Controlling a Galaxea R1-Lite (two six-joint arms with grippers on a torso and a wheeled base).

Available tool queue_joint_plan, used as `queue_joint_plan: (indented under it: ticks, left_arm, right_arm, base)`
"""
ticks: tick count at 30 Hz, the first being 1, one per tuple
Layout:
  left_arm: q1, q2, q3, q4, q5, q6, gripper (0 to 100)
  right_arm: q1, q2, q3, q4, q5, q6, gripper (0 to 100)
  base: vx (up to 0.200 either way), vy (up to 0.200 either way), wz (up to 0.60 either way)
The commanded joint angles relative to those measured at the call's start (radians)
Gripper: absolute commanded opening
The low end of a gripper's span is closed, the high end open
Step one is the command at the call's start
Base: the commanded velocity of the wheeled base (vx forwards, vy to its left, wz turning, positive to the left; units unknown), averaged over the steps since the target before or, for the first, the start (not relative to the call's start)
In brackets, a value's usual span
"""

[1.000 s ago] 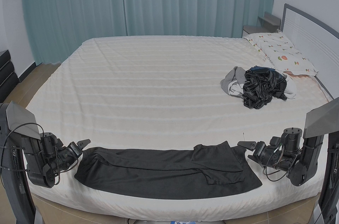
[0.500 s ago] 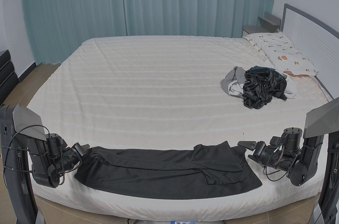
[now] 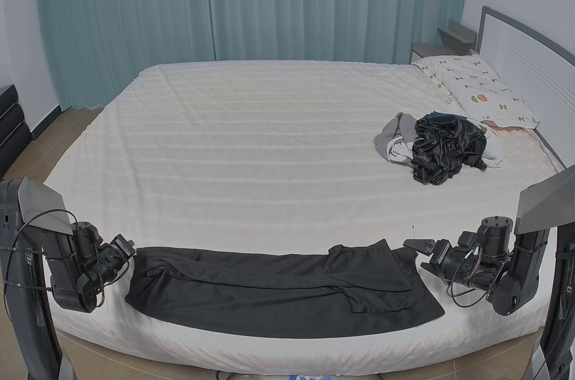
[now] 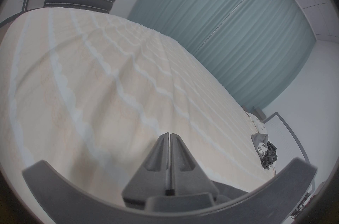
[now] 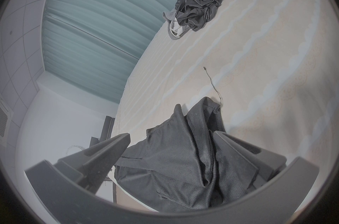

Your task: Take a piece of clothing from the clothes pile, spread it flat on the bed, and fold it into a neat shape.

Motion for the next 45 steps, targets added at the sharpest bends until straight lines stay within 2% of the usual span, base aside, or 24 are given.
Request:
queue_joint_plan:
  ticks: [1,10,12,13,14,15,21,28,31,40,45]
  left_arm:
    - [0.029,0.014,-0.043,-0.012,-0.011,-0.001,0]
    - [0.031,0.020,-0.043,-0.015,-0.046,-0.004,0]
    - [0.029,0.016,-0.026,-0.015,-0.078,-0.008,0]
    - [0.029,0.016,-0.026,-0.015,-0.078,-0.008,100]
    - [0.029,-0.017,0.017,-0.015,-0.141,-0.014,100]
    - [0.029,-0.030,0.034,-0.015,-0.164,-0.014,100]
    - [0.022,-0.052,0.074,-0.012,-0.247,-0.010,100]
    - [-0.001,-0.046,0.067,0.001,-0.248,-0.001,100]
    - [-0.020,-0.041,0.066,0.039,-0.248,0.032,100]
    - [-0.014,0.000,0.067,0.047,-0.239,0.118,100]
    - [-0.014,0.006,0.072,0.037,-0.236,0.119,100]
  right_arm:
    - [0.001,0.002,-0.002,-0.001,0.000,0.000,100]
    - [0.003,0.013,-0.002,-0.002,-0.003,0.000,100]
    - [0.001,0.013,-0.002,-0.002,-0.003,0.000,100]
    - [0.001,0.013,-0.002,-0.002,-0.003,0.000,100]
    - [0.003,0.016,0.000,-0.017,-0.003,0.000,100]
    - [0.003,0.019,0.002,-0.027,-0.003,0.000,100]
    - [0.003,0.027,0.005,-0.034,-0.006,0.000,100]
    - [0.004,0.027,0.005,-0.034,-0.006,0.000,100]
    - [0.004,0.025,0.006,-0.034,-0.006,0.000,100]
    - [0.004,0.023,0.008,-0.034,-0.006,-0.001,100]
    - [0.006,0.022,0.008,-0.034,-0.006,0.000,100]
  base:
    - [0.000,0.000,0.00]
    - [0.000,0.000,0.00]
    - [0.000,0.000,0.00]
    - [0.000,0.000,0.00]
    - [0.000,0.000,0.00]
    - [0.000,0.000,0.00]
    - [0.000,0.000,0.00]
    - [0.000,0.000,0.00]
    - [0.000,0.000,0.00]
    - [0.000,0.000,0.00]
    - [0.000,0.000,0.00]
